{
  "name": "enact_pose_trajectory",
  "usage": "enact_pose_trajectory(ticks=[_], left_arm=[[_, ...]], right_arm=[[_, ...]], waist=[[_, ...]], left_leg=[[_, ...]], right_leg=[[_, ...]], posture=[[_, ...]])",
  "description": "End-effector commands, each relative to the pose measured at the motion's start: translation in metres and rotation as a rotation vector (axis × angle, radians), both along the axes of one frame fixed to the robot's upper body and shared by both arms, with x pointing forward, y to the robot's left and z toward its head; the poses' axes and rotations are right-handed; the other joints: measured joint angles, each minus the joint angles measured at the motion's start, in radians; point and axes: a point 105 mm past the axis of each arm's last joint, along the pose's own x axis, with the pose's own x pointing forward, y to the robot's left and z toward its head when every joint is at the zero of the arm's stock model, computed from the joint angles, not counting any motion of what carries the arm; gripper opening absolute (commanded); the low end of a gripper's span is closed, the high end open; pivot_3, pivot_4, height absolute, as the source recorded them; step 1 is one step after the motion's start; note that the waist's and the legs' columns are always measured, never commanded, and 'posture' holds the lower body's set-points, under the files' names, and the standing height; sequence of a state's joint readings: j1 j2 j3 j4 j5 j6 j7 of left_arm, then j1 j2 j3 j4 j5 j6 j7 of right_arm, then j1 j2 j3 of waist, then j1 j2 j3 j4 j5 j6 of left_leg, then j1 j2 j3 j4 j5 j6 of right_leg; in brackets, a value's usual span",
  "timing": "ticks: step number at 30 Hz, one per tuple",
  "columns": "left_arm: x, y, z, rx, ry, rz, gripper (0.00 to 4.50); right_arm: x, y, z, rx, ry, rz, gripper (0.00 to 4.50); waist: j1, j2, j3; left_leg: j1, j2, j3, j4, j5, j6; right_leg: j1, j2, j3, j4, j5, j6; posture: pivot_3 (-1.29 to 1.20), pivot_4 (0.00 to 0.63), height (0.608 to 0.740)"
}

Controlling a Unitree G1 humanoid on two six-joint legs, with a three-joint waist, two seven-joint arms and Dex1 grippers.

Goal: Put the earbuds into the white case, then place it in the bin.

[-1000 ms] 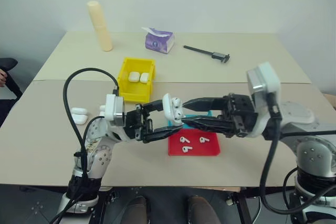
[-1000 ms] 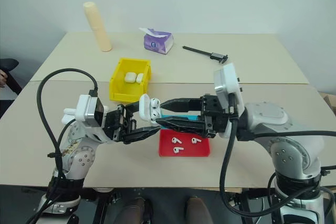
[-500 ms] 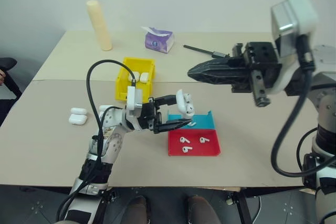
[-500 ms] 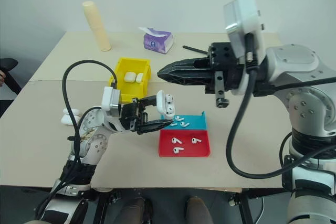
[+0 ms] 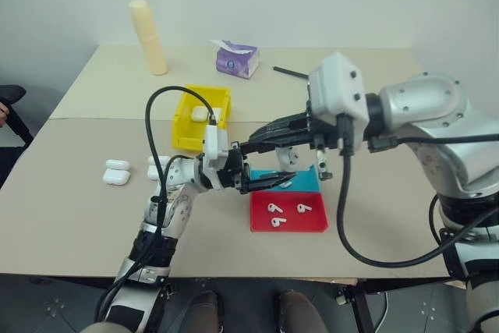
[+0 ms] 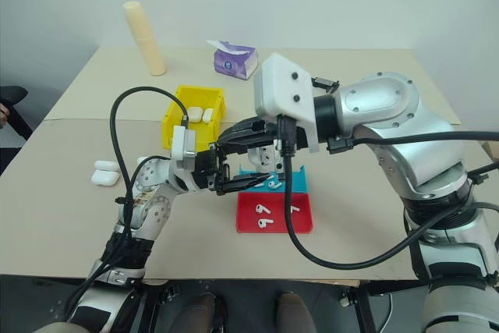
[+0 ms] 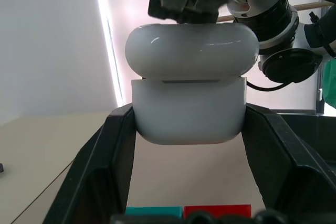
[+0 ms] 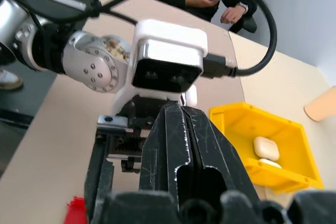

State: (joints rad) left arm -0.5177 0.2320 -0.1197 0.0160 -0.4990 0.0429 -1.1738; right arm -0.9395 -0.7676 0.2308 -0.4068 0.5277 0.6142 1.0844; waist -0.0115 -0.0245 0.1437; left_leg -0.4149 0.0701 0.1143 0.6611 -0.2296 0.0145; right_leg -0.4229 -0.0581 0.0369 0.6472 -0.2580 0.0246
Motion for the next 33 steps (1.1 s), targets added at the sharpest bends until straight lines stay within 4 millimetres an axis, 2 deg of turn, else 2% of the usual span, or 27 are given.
enact_pose_trajectory(ticks=[1,5,9,15,18,20,23,27,30,33], left_arm=[[-0.005,0.003,0.014,-0.039,-0.061,-0.002,2.75],[-0.002,0.005,0.017,-0.058,-0.068,0.022,2.75],[-0.001,0.007,0.017,-0.058,-0.074,0.025,2.75],[-0.002,0.009,0.016,-0.063,-0.073,0.044,2.75],[0.0,0.016,0.02,-0.091,-0.08,0.115,2.75],[0.005,0.023,0.029,-0.139,-0.108,0.199,2.75],[0.032,0.038,0.041,-0.109,-0.068,0.428,2.75],[0.073,0.068,0.058,-0.165,-0.016,0.793,2.75],[0.101,0.086,0.052,-0.095,0.049,0.998,2.75],[0.125,0.099,0.036,-0.009,0.079,1.14,2.75]], right_arm=[[-0.001,-0.008,0.001,-0.06,-0.103,-0.005,0.03],[0.004,-0.015,-0.001,-0.078,-0.116,-0.024,0.03],[0.005,-0.019,0.005,-0.056,-0.127,-0.028,0.03],[-0.008,-0.017,0.041,0.145,-0.121,0.032,0.03],[-0.005,-0.026,0.055,0.268,-0.102,-0.022,0.03],[0.002,-0.035,0.056,0.334,-0.077,-0.097,0.03],[0.013,-0.052,0.037,0.364,-0.025,-0.24,0.03],[0.017,-0.063,0.012,0.353,0.032,-0.342,0.03],[0.017,-0.064,0.003,0.34,0.057,-0.367,0.03],[0.018,-0.061,-0.001,0.321,0.058,-0.366,0.03]], waist=[[0.0,0.0,0.0],[0.0,0.0,0.0],[-0.001,0.0,0.0],[0.0,0.0,0.0],[0.0,0.0,0.0],[0.0,0.0,0.0],[0.006,0.0,0.0],[0.013,0.0,0.0],[0.012,0.0,0.0],[0.01,0.0,0.0]], left_leg=[[0.0,0.0,0.0,0.0,0.0,0.0],[0.0,0.0,0.0,0.0,0.0,0.0],[0.001,0.0,0.0,0.0,0.0,0.0],[0.0,0.0,0.0,0.0,0.0,0.0],[0.0,0.0,0.0,0.0,0.0,0.0],[0.0,0.0,0.0,0.0,0.0,0.0],[0.001,0.0,-0.001,0.0,0.0,0.0],[0.0,-0.001,-0.001,0.0,0.0,0.001],[0.0,-0.001,-0.001,0.0,0.0,0.001],[0.001,-0.001,-0.001,0.0,0.0,0.001]], right_leg=[[0.0,0.0,0.0,0.0,0.0,0.0],[0.0,0.0,0.0,0.0,0.0,0.0],[0.0,0.0,0.0,0.0,0.0,0.0],[0.0,0.0,0.0,0.0,0.0,0.0],[0.001,0.0,0.0,0.0,0.0,0.0],[0.001,0.0,0.0,0.0,0.0,0.0],[0.002,-0.001,-0.001,0.0,0.0,0.0],[0.001,-0.001,0.0,0.0,0.001,0.001],[0.001,-0.001,0.0,0.0,0.001,0.001],[0.001,-0.001,0.0,0.0,0.001,0.001]], posture=[[0.0,0.15,0.74],[0.0,0.15,0.74],[0.0,0.15,0.74],[0.0,0.15,0.74],[0.0,0.15,0.74],[0.0,0.15,0.74],[0.0,0.15,0.74],[0.0,0.15,0.74],[0.0,0.15,0.74],[0.0,0.15,0.74]])
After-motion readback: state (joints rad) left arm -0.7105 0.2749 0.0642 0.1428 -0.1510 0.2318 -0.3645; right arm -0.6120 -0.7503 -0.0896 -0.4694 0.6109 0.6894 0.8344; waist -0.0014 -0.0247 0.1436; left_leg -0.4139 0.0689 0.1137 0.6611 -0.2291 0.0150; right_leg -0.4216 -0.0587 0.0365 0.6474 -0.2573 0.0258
